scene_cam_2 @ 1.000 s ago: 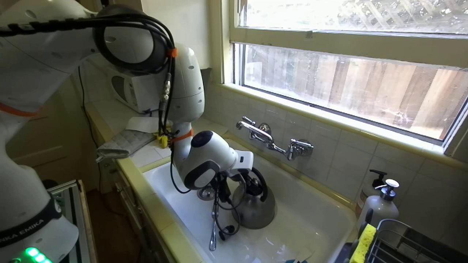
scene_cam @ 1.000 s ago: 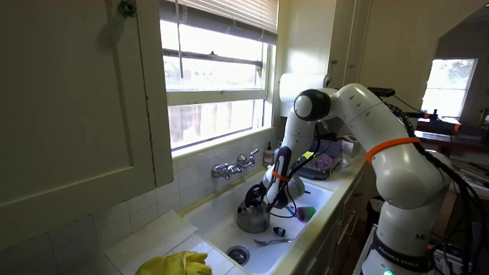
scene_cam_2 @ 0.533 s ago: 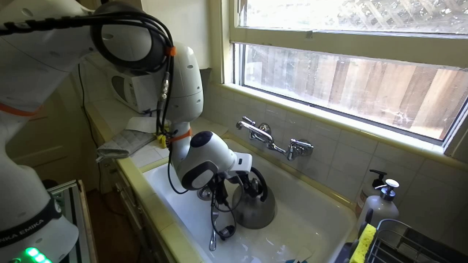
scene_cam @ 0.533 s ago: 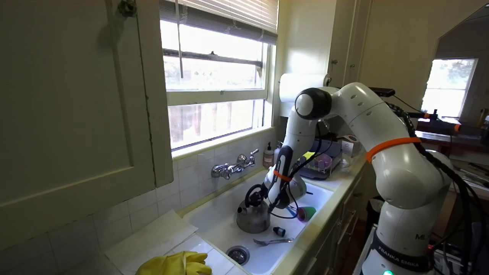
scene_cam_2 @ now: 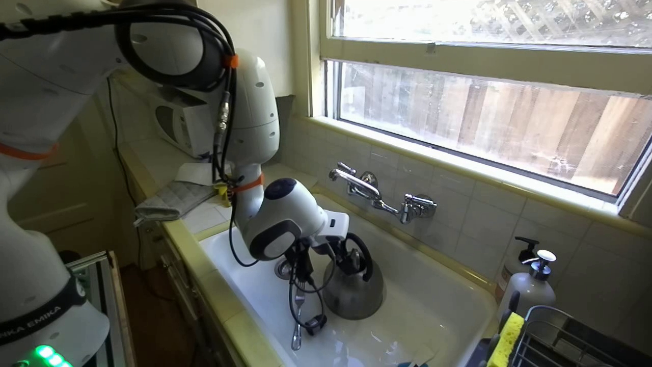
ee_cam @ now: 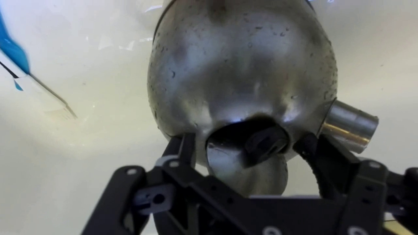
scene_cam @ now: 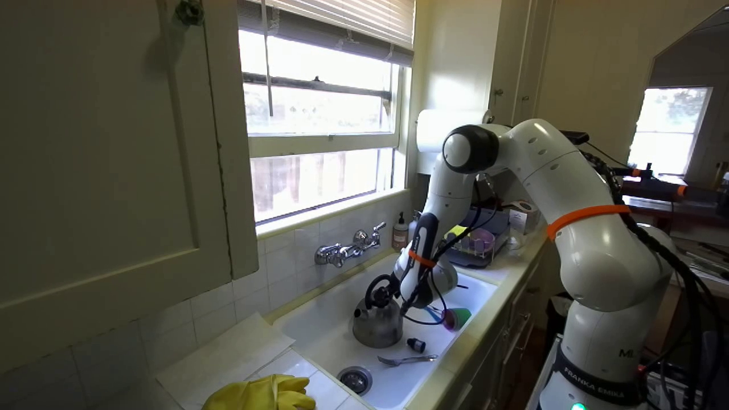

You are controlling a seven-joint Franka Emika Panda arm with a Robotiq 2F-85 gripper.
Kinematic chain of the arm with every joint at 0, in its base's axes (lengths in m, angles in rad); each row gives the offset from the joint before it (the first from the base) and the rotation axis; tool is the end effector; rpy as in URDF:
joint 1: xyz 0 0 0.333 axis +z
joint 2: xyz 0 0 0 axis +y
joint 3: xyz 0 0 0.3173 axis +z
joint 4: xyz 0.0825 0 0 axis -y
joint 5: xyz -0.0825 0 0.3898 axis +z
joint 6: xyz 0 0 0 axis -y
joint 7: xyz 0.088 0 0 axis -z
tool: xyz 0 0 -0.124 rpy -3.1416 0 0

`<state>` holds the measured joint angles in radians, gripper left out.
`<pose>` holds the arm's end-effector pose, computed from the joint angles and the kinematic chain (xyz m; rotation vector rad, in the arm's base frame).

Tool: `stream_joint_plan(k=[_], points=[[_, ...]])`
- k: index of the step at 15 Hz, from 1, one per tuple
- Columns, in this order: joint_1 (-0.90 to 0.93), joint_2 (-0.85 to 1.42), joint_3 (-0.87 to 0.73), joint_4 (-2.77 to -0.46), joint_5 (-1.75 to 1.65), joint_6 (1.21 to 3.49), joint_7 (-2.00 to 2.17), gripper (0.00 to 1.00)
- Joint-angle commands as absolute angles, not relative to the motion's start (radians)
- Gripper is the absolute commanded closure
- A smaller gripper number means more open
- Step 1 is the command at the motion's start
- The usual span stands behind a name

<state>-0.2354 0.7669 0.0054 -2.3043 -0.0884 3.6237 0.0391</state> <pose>0.5176 -0.1087 0.0618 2.9808 -0.2716 0.8473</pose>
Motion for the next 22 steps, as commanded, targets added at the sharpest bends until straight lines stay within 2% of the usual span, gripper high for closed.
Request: stream_joint_plan(k=[1, 2, 3, 4, 5, 6, 7, 8, 14, 15, 22], points=[[-0.254, 0.769, 0.023, -2.292, -0.099, 3.580, 0.053, 0.31], [-0.233, 0.774, 0.006, -2.286, -0.079, 3.591, 0.047, 0.27], [-0.228, 0.779, 0.003, -2.281, -0.076, 3.607, 0.044, 0.19], [-0.232, 0.781, 0.007, -2.277, -0.080, 3.607, 0.045, 0.16], [-0.228, 0.783, 0.003, -2.271, -0.078, 3.607, 0.043, 0.21], [-0.224, 0.786, -0.001, -2.265, -0.074, 3.606, 0.042, 0.36], [-0.219, 0.789, -0.005, -2.261, -0.070, 3.606, 0.040, 0.46], [-0.221, 0.791, -0.003, -2.256, -0.071, 3.605, 0.041, 0.47], [-0.244, 0.789, 0.014, -2.253, -0.097, 3.579, 0.043, 0.96], [-0.259, 0.786, 0.025, -2.255, -0.108, 3.573, 0.047, 0.99], [-0.380, 0.766, 0.111, -2.277, -0.189, 3.610, 0.062, 1.00]])
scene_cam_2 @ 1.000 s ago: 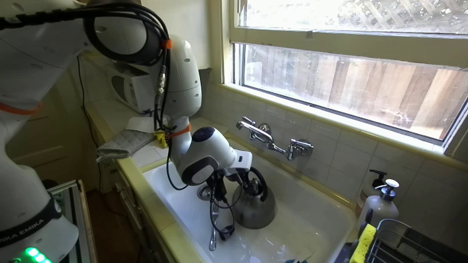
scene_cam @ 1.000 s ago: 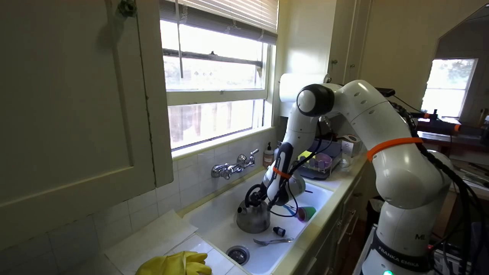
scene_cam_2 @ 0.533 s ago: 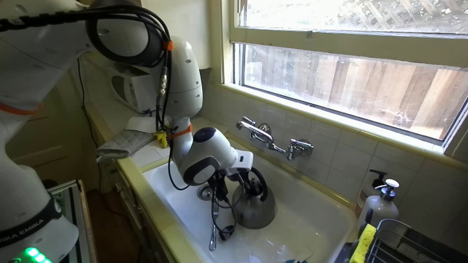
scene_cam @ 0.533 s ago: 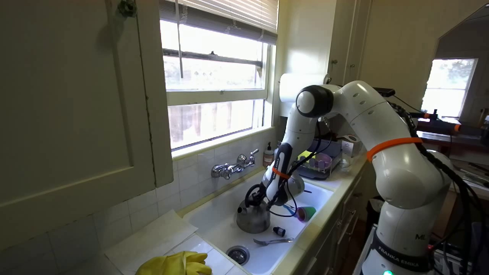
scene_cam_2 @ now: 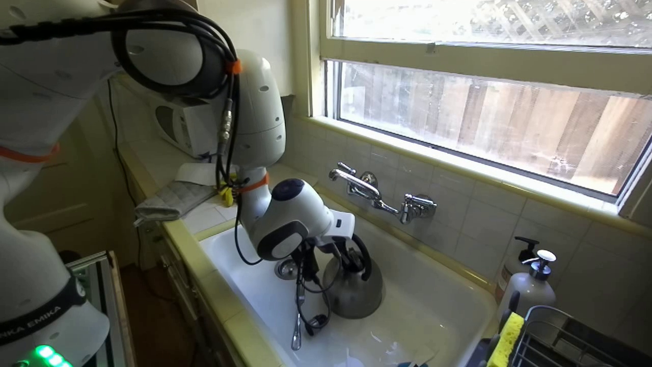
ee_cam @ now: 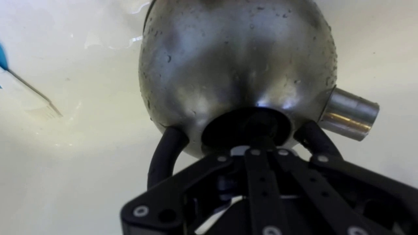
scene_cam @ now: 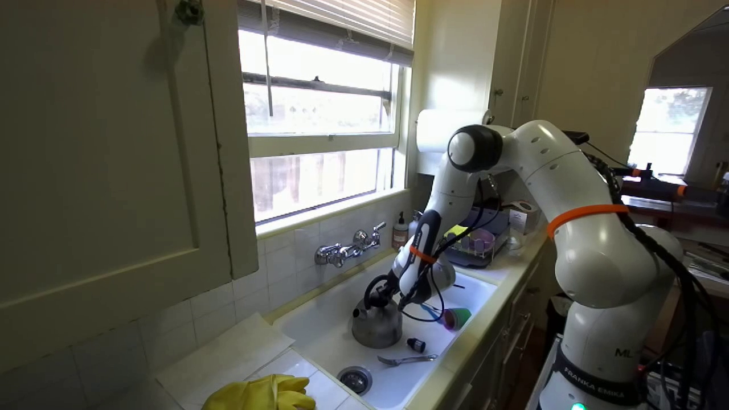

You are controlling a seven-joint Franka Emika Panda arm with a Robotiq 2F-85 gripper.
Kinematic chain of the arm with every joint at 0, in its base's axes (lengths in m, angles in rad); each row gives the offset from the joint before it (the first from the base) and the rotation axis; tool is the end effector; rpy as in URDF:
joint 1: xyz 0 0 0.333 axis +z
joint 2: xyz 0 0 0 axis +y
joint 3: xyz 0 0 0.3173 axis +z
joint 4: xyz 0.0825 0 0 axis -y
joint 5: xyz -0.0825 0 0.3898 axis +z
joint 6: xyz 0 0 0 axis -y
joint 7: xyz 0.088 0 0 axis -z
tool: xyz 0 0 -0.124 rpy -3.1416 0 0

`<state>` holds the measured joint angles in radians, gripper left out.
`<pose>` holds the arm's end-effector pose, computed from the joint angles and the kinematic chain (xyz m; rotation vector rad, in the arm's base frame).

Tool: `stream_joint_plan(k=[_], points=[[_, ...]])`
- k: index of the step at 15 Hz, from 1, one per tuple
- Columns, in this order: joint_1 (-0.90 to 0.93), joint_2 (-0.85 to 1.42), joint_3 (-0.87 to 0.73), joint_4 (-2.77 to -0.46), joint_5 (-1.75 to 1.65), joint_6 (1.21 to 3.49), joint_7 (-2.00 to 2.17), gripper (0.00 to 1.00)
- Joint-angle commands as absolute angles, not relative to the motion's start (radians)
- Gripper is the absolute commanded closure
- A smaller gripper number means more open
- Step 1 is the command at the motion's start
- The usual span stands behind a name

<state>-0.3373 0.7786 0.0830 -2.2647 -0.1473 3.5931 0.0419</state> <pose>0.5297 -0.1145 0.0638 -2.9903 0.2784 -0.8639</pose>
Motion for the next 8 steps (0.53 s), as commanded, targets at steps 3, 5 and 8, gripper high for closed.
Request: stream_joint_plan(k=[3, 5, 8], points=[[-0.330, 0.756, 0.066, -2.298, -0.162, 3.721, 0.035, 1.00], [-0.283, 0.765, 0.024, -2.300, -0.146, 3.795, 0.006, 1.00], [-0.207, 0.785, -0.038, -2.296, -0.133, 3.839, -0.057, 1.00]])
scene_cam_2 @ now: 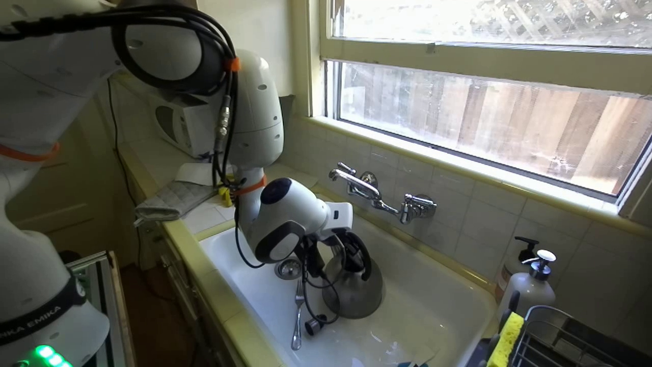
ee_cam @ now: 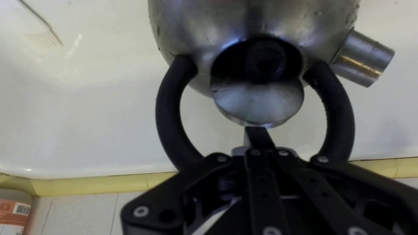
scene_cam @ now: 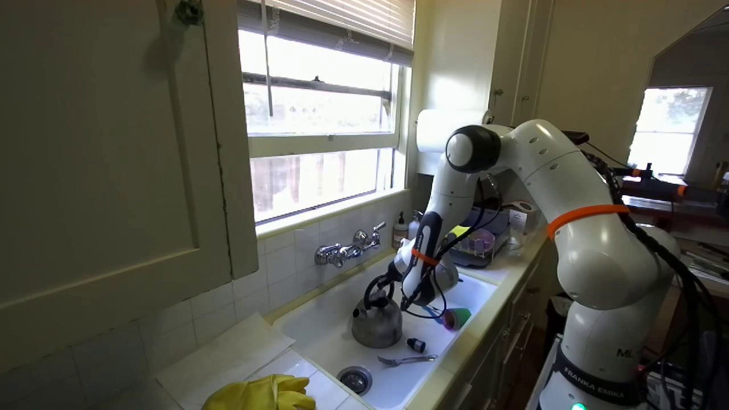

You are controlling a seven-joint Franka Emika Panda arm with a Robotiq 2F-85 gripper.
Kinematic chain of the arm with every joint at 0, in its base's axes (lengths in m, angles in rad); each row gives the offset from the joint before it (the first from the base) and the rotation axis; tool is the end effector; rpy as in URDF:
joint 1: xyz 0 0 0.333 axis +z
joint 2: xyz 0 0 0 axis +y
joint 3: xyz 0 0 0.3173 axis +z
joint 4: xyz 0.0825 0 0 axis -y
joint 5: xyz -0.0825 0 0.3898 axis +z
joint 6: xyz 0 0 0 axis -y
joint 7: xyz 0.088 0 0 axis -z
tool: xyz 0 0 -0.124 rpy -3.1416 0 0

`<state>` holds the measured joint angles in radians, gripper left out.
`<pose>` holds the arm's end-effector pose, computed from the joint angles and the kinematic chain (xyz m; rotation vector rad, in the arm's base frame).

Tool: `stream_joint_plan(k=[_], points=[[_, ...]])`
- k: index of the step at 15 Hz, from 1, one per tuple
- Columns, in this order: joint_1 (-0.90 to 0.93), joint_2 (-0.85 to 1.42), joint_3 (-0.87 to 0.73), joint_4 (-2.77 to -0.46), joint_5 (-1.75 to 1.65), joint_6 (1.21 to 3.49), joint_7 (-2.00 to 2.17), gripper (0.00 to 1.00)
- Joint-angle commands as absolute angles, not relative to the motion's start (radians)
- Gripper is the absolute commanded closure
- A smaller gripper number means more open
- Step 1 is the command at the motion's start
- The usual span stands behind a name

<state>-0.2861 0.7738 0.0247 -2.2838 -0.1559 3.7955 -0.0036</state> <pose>0.5302 -0.1181 0.0886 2.8894 -0.1606 1.1204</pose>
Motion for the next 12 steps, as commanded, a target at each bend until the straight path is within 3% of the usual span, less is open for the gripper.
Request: stream_joint_plan(k=[1, 12], points=[[-0.182, 0.788, -0.057, -2.295, -0.124, 3.836, -0.078, 1.00], [-0.108, 0.786, -0.112, -2.314, -0.115, 3.852, -0.139, 1.00]])
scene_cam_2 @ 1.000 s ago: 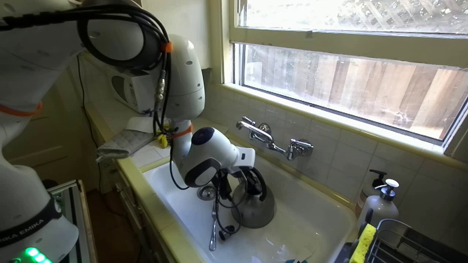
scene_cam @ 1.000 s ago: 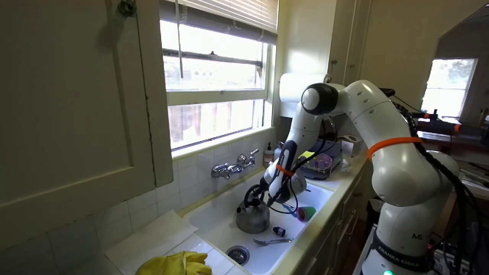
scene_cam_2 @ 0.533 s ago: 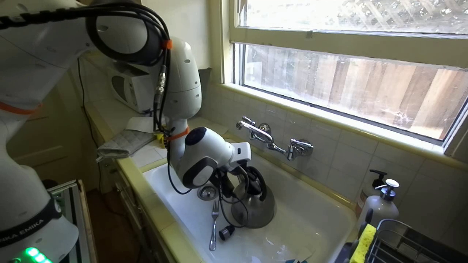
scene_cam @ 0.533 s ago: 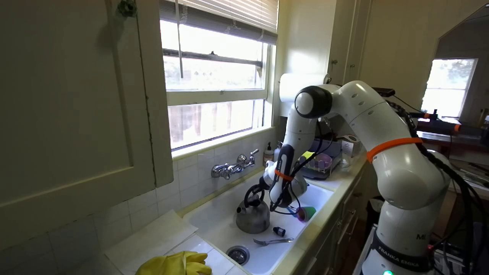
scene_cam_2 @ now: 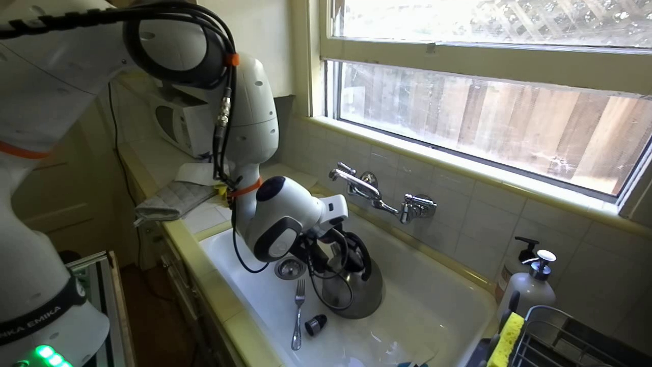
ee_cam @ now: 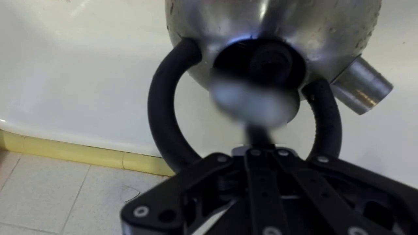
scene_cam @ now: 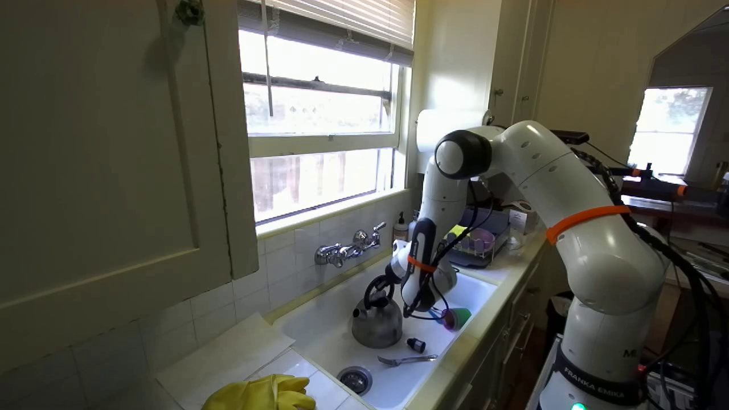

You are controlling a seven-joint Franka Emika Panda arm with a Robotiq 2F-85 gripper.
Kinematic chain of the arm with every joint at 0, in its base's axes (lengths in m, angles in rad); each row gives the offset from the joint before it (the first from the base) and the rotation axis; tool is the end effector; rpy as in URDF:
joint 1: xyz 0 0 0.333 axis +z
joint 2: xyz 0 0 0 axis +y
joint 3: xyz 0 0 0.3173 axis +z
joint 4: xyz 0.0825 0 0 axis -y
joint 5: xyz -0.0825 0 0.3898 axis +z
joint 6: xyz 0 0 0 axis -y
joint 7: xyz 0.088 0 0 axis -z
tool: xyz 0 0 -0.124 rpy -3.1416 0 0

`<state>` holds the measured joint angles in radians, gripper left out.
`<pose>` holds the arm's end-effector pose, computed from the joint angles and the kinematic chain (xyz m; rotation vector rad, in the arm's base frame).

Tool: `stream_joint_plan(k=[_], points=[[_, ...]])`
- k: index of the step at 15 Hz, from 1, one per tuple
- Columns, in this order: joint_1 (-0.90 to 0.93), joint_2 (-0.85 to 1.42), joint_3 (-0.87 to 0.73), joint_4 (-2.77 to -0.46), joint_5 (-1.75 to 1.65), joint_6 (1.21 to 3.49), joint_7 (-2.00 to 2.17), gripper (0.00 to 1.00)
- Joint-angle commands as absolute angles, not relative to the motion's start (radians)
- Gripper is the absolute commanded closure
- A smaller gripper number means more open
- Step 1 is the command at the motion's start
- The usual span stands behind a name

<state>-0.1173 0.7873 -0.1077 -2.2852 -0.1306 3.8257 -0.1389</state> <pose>0.5307 -0.1037 0.0858 2.7859 0.1526 1.0735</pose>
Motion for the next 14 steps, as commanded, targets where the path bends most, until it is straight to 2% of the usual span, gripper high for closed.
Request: stream_joint_plan(k=[1, 5, 14], points=[[-0.127, 0.775, -0.097, -2.330, -0.126, 3.884, -0.118, 1.00], [-0.140, 0.762, -0.087, -2.381, -0.121, 3.979, -0.078, 1.00], [-0.127, 0.775, -0.095, -2.368, -0.094, 3.899, -0.071, 1.00]])
